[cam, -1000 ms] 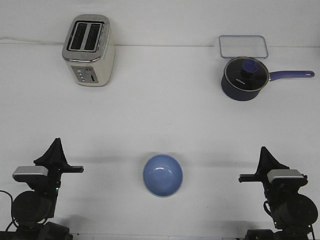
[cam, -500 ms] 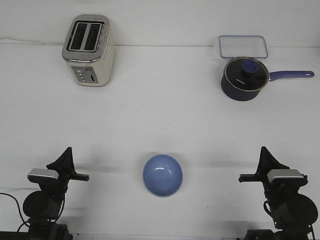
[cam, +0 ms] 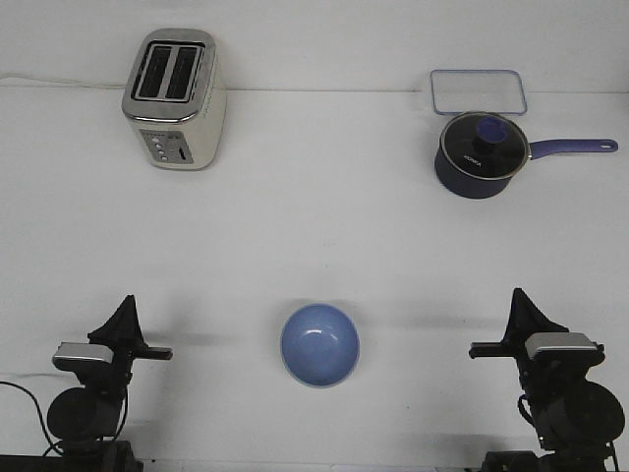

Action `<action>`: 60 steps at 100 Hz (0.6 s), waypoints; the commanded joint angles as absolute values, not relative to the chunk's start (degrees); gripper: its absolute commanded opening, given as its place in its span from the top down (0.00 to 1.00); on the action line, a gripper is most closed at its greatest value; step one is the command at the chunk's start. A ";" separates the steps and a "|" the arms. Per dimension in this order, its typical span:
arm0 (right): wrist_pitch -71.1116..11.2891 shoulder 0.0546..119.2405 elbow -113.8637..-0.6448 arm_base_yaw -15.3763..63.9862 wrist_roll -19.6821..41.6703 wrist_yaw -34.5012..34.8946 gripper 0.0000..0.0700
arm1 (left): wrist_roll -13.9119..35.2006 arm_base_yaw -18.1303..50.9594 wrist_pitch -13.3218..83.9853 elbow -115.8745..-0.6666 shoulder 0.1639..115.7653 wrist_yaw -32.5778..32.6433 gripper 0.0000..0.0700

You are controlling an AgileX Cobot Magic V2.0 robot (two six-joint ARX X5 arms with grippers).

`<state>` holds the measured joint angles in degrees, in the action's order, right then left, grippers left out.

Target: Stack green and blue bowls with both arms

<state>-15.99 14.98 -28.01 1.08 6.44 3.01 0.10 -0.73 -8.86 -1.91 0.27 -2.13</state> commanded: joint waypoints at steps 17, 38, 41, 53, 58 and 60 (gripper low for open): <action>-15.07 14.98 -28.56 1.06 7.11 2.98 0.99 | -0.21 -0.69 -9.10 -0.80 0.32 -2.42 0.98; -15.03 14.98 -28.56 1.06 7.11 2.96 0.99 | -0.21 -0.69 -9.08 -0.80 0.30 -2.42 0.98; -15.03 14.98 -28.56 1.06 7.11 2.98 0.99 | -0.21 -0.69 -9.08 -0.80 0.30 -2.42 0.98; -15.03 14.98 -28.56 1.06 7.09 2.96 0.99 | -0.21 -0.69 -9.06 -0.80 0.30 -2.42 0.98; -15.03 14.98 -28.56 1.06 7.07 2.96 0.99 | -0.21 -0.69 -9.06 -0.80 0.30 -2.42 0.98; -15.03 14.98 -28.56 1.06 7.05 2.96 0.99 | -0.21 -0.69 -9.06 -0.80 0.30 -2.42 0.98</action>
<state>-15.79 14.98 -28.01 1.08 6.44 3.01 0.08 -0.73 -8.51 -1.91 0.36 -2.13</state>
